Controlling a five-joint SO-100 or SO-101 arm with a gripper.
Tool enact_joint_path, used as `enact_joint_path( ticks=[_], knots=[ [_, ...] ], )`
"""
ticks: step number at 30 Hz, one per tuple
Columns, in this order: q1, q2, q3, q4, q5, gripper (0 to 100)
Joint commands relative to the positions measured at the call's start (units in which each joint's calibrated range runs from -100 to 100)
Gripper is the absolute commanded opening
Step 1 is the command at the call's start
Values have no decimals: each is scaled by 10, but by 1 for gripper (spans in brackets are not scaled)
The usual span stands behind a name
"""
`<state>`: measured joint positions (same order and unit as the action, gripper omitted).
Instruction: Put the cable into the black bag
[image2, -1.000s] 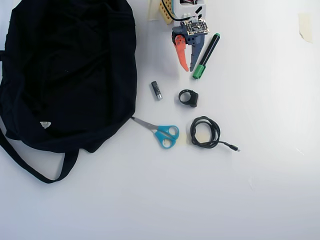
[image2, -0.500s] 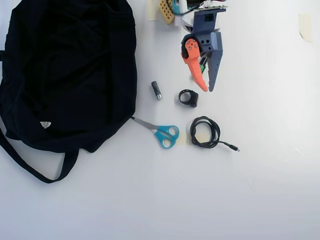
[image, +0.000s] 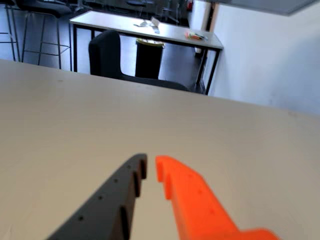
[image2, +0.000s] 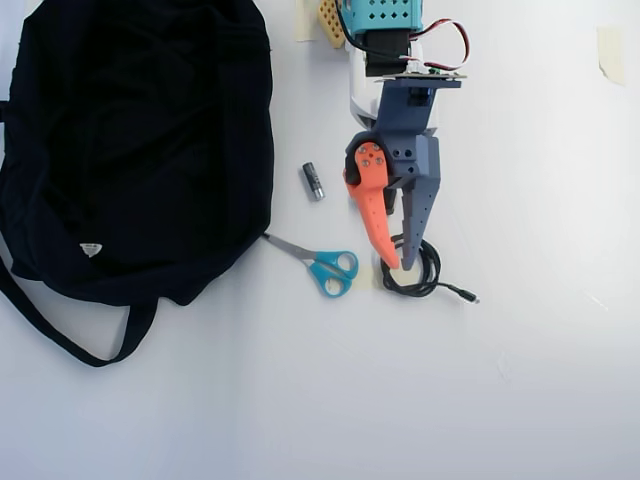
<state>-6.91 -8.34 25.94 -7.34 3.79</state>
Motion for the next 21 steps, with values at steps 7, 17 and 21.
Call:
enact_joint_path(
  ticks=[7,17,21],
  knots=[
    [8,59,-247,185,-6,3],
    [11,59,-243,187,-71,2],
    [5,59,-234,187,-71,3]
  ],
)
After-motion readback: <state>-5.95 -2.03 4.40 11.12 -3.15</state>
